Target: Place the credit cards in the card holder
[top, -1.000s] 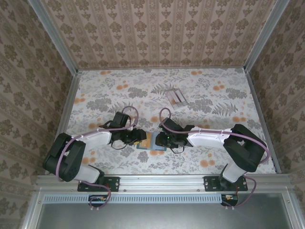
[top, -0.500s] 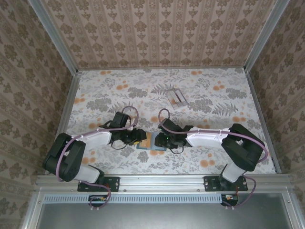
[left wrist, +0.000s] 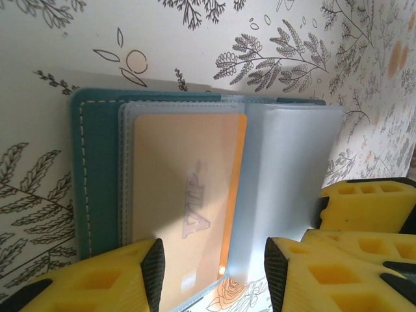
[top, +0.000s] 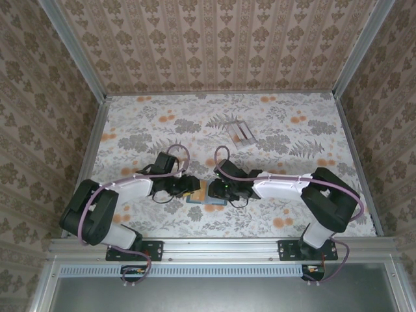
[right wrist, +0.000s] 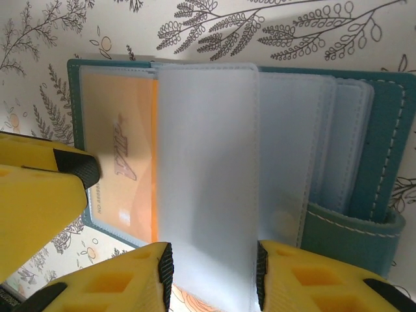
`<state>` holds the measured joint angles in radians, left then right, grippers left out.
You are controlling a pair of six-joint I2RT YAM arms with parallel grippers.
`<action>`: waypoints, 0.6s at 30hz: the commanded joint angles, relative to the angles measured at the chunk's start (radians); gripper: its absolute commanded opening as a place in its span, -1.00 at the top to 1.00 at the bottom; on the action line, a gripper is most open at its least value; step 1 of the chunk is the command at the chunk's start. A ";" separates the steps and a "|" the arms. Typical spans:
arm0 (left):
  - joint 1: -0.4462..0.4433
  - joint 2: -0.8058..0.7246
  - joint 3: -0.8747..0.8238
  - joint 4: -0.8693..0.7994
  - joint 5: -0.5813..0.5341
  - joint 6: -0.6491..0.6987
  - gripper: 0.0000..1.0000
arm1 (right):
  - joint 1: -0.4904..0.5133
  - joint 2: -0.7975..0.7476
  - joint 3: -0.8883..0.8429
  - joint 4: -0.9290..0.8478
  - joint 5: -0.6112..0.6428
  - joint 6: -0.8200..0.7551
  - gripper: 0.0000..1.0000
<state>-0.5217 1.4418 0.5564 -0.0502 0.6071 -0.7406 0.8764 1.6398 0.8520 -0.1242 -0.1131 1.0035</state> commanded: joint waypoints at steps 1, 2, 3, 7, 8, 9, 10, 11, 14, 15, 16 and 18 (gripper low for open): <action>0.006 0.013 -0.004 0.015 0.020 0.007 0.05 | 0.006 0.014 0.019 0.026 -0.019 0.022 0.19; 0.006 0.012 -0.005 0.015 0.020 0.006 0.04 | 0.007 0.016 0.019 0.038 -0.025 0.023 0.19; 0.006 0.012 -0.006 0.016 0.020 0.006 0.05 | 0.006 0.017 0.017 0.048 -0.030 0.024 0.19; 0.023 -0.001 -0.007 0.007 0.028 0.006 0.05 | 0.007 0.022 0.016 0.084 -0.051 0.035 0.19; 0.033 -0.014 -0.010 0.002 0.029 0.007 0.05 | 0.007 0.020 0.016 0.095 -0.056 0.036 0.19; 0.043 -0.031 -0.012 -0.005 0.029 0.008 0.05 | 0.006 0.017 0.013 0.107 -0.061 0.036 0.19; 0.055 -0.055 -0.012 -0.022 0.029 0.011 0.05 | 0.007 0.016 0.014 0.123 -0.067 0.037 0.19; 0.059 -0.082 -0.008 -0.048 0.029 0.016 0.05 | 0.007 0.013 0.013 0.139 -0.073 0.037 0.19; 0.150 -0.156 0.015 -0.166 0.001 0.035 0.04 | 0.008 0.019 0.022 0.194 -0.096 0.027 0.17; 0.177 -0.177 0.021 -0.204 -0.008 0.040 0.03 | 0.009 0.027 0.031 0.208 -0.106 0.024 0.16; 0.211 -0.198 0.026 -0.243 -0.021 0.044 0.02 | 0.011 0.039 0.044 0.224 -0.121 0.019 0.15; 0.273 -0.230 0.026 -0.286 -0.046 0.046 0.00 | 0.018 0.068 0.069 0.254 -0.140 0.015 0.13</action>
<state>-0.3065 1.2491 0.5629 -0.2047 0.6010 -0.7265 0.8814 1.6722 0.8753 0.0532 -0.2028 1.0245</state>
